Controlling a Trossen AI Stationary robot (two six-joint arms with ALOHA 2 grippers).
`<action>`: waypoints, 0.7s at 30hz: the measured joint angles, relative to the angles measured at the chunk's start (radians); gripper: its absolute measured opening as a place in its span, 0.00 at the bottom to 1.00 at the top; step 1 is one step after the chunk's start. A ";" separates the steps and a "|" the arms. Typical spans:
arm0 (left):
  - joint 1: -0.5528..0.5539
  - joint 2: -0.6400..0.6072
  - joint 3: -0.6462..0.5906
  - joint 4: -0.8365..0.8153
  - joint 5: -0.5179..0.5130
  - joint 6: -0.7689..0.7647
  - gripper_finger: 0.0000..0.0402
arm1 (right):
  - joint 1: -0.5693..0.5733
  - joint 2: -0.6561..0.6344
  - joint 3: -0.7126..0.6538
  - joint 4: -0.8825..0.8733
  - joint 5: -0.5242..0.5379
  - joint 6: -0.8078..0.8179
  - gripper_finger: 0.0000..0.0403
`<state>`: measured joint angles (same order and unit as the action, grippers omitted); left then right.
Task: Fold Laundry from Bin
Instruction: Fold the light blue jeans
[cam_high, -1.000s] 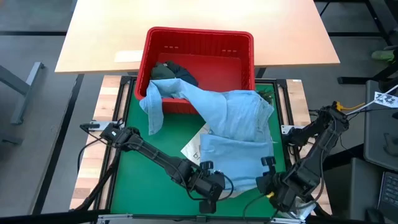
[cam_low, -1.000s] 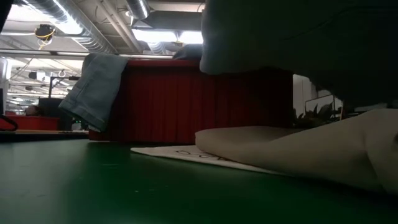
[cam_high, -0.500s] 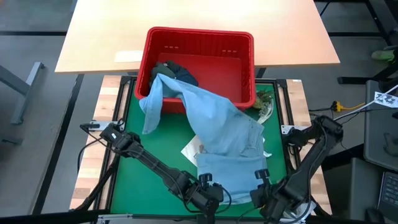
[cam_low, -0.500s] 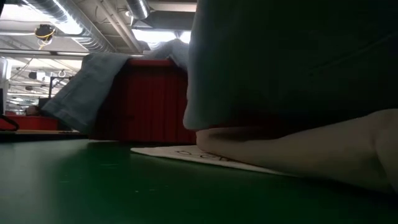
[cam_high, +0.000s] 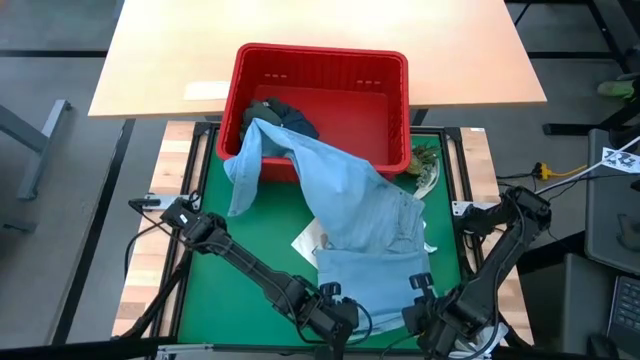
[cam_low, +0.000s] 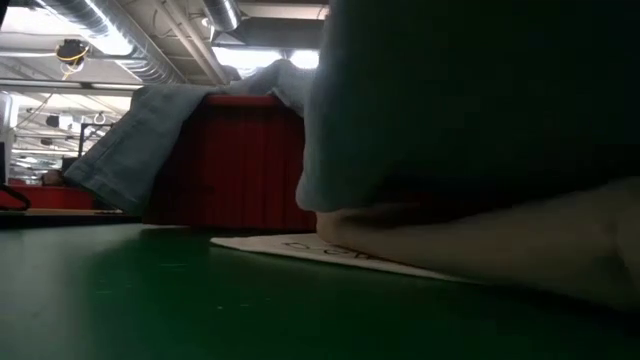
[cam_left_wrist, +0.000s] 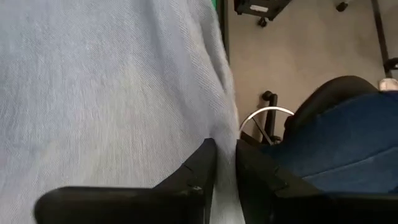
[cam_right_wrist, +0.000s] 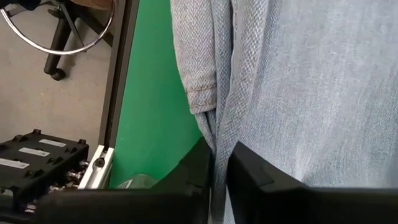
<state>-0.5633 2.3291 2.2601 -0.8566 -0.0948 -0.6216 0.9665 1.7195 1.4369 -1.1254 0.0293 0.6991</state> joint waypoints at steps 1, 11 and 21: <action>-0.001 0.000 0.000 0.000 0.001 0.000 0.15 | 0.001 0.000 0.000 -0.001 -0.001 0.000 0.11; -0.005 -0.001 0.000 0.002 -0.004 -0.002 0.28 | 0.003 0.000 0.000 0.003 -0.005 0.005 0.32; 0.023 -0.026 0.000 -0.066 0.112 -0.004 0.29 | -0.045 0.000 0.025 -0.073 -0.116 -0.015 0.40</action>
<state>-0.5407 2.3035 2.2601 -0.9222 0.0174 -0.6258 0.9215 1.7195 1.4619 -1.1987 -0.0869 0.6837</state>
